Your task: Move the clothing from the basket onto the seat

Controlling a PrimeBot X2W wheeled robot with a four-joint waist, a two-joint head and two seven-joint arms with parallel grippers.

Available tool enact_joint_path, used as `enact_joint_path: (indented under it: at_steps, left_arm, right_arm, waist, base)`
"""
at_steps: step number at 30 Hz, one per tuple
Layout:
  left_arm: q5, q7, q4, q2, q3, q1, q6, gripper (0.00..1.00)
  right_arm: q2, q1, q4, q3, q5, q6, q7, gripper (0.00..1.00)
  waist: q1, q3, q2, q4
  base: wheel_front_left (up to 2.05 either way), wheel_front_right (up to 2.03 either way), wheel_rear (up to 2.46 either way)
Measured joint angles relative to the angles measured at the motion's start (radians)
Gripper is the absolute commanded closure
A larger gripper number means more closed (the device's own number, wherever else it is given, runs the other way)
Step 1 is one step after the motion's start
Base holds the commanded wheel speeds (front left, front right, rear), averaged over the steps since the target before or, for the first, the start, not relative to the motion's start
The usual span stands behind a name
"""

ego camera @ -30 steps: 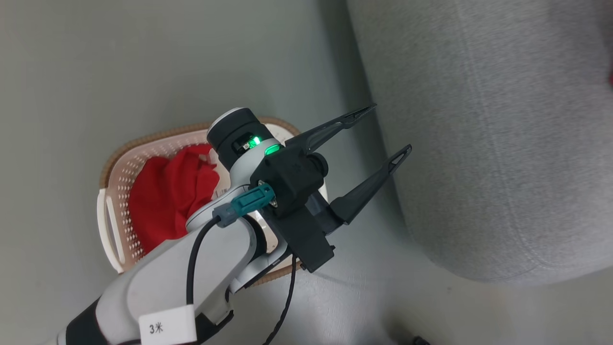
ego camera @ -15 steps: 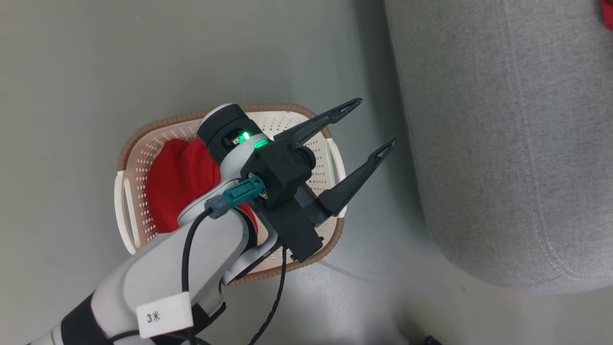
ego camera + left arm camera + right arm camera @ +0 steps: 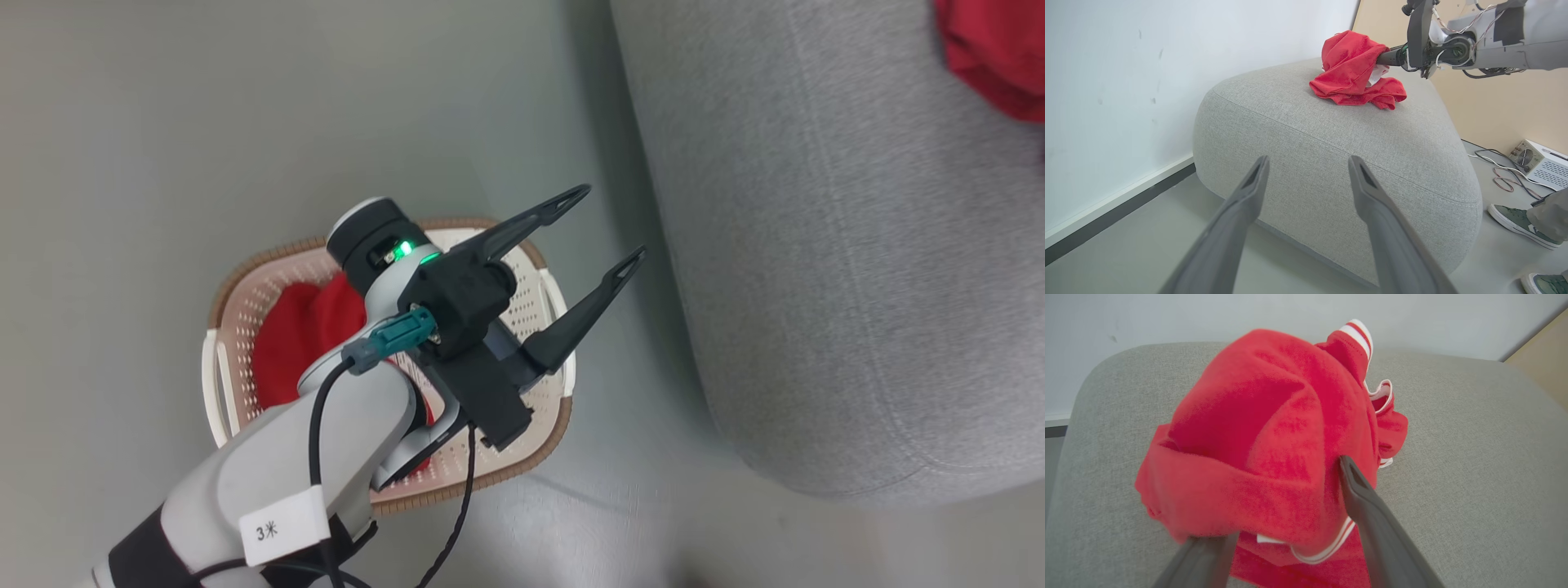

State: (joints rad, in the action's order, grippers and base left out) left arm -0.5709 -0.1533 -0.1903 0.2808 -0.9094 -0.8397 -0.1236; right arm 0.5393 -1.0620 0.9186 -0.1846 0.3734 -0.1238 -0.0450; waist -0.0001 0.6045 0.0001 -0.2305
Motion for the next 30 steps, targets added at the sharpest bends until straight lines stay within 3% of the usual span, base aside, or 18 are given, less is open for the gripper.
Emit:
enact_joint_path:
  at_steps: [8, 16, 30]
  left_arm:
    - [-0.034, -0.043, -0.046, 0.000, 0.000, 0.039, 0.000, 0.00]
    - [-0.054, -0.069, -0.084, -0.006, 0.004, 0.091, 0.000, 0.00]
    - [-0.114, -0.090, -0.151, -0.006, 0.080, 0.209, 0.030, 0.00]
  right_arm:
    - [0.004, 0.059, -0.021, -0.086, -0.012, -0.001, -0.025, 0.00]
    - [0.040, 0.155, -0.155, -0.193, 0.024, -0.001, 0.005, 0.00]
    - [0.074, 0.329, -0.412, -0.261, 0.158, -0.001, 0.139, 0.00]
  waist:
    - [-0.0001, -0.096, -0.0001, -0.012]
    - [-0.0001, -0.203, -0.0001, -0.021]
    - [-0.0001, -0.382, -0.0002, 0.002]
  base:
    - [0.00, 0.00, 0.00]
    - [0.00, 0.00, 0.00]
    - [0.00, 0.00, 0.00]
